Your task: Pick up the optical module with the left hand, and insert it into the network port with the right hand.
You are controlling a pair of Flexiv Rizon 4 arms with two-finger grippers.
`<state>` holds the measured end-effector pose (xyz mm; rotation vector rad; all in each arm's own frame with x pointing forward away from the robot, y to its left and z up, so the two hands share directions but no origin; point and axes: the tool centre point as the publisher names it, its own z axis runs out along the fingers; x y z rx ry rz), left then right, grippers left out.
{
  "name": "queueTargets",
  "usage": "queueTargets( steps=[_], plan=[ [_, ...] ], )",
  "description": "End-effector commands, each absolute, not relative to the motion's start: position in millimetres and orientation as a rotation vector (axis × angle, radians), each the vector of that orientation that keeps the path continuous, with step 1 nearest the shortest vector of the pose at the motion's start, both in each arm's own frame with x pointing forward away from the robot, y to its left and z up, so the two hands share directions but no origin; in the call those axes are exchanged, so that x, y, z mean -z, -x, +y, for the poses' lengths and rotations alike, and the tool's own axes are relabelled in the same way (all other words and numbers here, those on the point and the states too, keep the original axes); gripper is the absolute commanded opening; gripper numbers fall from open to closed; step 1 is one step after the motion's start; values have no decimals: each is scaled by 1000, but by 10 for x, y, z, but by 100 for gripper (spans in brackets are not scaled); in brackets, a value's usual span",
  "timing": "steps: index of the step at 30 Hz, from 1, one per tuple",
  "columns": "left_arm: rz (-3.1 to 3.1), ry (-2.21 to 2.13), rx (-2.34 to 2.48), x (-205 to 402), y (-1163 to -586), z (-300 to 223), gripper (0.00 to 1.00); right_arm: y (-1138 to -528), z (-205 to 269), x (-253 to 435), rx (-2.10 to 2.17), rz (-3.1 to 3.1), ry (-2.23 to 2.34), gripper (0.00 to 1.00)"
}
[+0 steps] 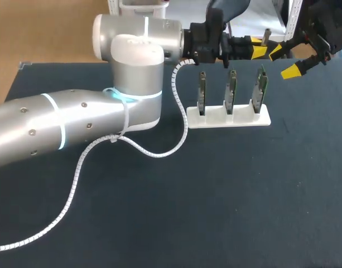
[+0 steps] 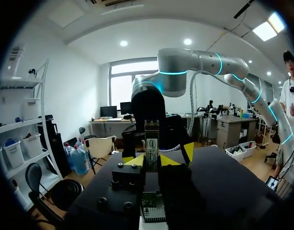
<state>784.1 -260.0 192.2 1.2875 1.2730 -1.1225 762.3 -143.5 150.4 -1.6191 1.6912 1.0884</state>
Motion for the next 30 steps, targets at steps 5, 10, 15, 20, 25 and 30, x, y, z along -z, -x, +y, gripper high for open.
queueTargets(
  steps=[5, 10, 15, 20, 25, 30],
  plan=[
    [1291, -1256, 1115, -1856, -7836, -2644, 0, -7598, -1429, -1506, -1082, 1694, 1616, 100],
    [1304, -1248, 1113, -1830, -7832, -2663, 0, -7598, -1429, -1506, -1082, 1694, 1616, 100],
    [1313, -1237, 1110, -1813, -7837, -2674, 0, -7598, -1429, -1506, -1082, 1694, 1616, 100],
    [1321, -1232, 1109, -1798, -7834, -2686, 0, -7598, -1429, -1506, -1082, 1694, 1616, 100],
    [1330, -1230, 1109, -1776, -7844, -2683, 0, -7598, -1429, -1506, -1082, 1694, 1616, 100],
    [1333, -1230, 1112, -1761, -7831, -2691, 0, -7598, -1429, -1506, -1082, 1694, 1616, 100]
  ],
)
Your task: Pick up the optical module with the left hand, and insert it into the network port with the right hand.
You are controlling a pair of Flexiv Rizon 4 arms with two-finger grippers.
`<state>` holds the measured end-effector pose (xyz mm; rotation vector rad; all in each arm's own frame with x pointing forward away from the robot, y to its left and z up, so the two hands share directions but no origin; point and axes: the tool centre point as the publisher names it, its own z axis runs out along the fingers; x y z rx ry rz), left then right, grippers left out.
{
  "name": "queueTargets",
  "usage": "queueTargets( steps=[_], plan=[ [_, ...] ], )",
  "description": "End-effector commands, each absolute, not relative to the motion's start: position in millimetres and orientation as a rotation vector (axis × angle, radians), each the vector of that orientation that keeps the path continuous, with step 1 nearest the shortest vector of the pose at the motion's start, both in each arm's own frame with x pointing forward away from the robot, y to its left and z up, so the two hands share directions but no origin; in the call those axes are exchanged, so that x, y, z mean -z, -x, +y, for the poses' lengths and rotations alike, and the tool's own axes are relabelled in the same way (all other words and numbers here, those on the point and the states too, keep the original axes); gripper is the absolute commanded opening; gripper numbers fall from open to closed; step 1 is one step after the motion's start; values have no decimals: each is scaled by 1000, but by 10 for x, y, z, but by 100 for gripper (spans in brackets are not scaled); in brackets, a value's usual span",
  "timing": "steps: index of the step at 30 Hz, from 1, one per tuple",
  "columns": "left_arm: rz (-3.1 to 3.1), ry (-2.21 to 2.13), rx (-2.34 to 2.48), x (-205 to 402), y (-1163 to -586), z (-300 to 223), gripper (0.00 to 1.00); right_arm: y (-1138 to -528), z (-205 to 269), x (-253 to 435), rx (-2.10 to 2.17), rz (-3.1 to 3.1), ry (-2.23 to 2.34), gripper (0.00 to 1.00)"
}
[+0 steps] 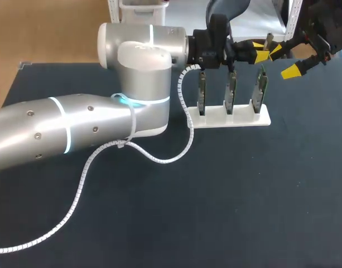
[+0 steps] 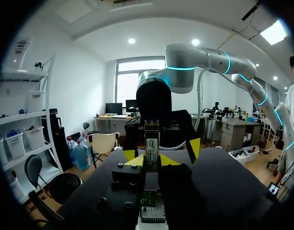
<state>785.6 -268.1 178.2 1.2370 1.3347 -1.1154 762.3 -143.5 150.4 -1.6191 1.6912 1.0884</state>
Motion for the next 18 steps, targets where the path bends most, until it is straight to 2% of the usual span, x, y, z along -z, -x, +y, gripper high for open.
queueTargets(
  steps=[1, 18],
  plan=[
    [1334, -1230, 1113, -1758, -7829, -2695, 0, -7598, -1429, -1506, -1082, 1694, 1616, 100],
    [1359, -1218, 1123, -1712, -7768, -2715, 0, -7598, -1429, -1506, -1082, 1694, 1616, 100]
  ],
)
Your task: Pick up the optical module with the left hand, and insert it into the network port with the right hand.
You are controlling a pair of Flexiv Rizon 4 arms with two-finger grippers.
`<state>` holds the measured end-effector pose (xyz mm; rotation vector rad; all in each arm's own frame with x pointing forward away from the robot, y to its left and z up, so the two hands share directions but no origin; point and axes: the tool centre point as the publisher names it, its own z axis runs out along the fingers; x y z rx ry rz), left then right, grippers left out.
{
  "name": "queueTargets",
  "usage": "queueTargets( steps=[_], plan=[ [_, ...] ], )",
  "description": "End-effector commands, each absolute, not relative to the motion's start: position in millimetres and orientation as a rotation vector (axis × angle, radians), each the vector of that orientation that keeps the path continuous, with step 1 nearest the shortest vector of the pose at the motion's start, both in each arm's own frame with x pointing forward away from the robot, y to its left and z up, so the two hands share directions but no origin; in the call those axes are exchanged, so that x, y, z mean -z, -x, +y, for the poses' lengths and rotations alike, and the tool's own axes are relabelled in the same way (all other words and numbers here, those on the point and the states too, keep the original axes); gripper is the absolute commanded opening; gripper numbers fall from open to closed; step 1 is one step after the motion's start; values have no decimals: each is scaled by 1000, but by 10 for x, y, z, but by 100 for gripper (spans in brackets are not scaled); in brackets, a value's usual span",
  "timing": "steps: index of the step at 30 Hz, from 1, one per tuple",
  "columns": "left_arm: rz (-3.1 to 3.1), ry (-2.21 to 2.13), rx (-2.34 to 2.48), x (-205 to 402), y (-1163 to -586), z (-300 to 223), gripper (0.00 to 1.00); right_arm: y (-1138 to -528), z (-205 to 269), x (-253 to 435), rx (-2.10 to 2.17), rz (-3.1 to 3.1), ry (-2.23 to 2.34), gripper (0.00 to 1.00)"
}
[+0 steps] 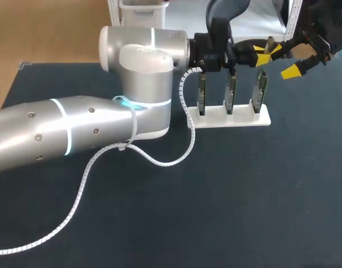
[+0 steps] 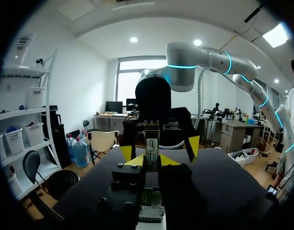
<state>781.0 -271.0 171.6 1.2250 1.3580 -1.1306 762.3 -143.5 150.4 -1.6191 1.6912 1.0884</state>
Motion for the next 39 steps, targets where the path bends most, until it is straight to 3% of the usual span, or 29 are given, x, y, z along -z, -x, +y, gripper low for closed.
queueTargets(
  steps=[1, 39],
  plan=[
    [1359, -1218, 1123, -1712, -7761, -2718, 0, -7598, -1429, -1506, -1082, 1694, 1616, 100],
    [1407, -1188, 1114, -1669, -7756, -2707, 0, -7598, -1429, -1506, -1082, 1694, 1616, 100]
  ],
)
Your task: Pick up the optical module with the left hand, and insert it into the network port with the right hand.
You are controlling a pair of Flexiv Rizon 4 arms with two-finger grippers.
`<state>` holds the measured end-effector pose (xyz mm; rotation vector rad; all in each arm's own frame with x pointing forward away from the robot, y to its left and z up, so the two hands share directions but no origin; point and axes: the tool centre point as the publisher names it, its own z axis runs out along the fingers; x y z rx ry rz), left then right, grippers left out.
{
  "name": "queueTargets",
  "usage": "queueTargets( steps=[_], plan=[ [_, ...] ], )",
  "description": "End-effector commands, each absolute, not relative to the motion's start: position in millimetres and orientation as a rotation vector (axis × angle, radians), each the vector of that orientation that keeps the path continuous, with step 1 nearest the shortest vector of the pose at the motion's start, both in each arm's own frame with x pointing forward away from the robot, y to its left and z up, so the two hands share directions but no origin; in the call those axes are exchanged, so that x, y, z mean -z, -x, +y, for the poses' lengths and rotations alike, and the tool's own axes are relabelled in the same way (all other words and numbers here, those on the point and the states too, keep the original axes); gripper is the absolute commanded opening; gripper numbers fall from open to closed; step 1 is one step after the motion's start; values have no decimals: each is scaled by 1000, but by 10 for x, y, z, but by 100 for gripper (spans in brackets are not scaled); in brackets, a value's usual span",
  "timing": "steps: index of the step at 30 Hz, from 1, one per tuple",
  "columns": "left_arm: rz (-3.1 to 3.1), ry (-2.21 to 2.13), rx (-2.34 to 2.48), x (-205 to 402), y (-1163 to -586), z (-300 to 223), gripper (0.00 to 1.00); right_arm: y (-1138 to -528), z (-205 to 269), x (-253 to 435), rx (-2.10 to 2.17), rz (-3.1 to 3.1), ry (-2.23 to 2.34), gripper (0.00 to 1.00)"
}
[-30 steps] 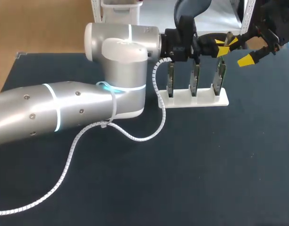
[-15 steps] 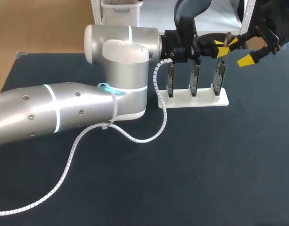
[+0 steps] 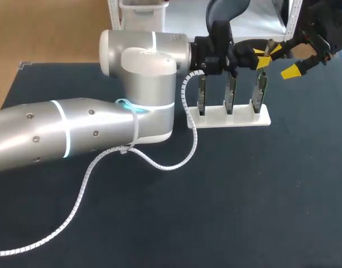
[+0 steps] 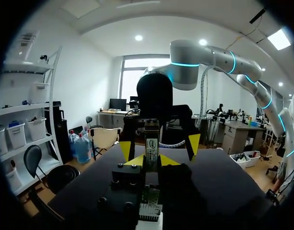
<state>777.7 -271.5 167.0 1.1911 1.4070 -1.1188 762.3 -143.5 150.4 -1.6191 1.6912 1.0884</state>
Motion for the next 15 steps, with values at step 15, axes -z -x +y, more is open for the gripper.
queueTargets(
  steps=[15],
  plan=[
    [1402, -1200, 1116, -1673, -7752, -2723, 0, -7598, -1429, -1506, -1082, 1694, 1616, 100]
  ],
)
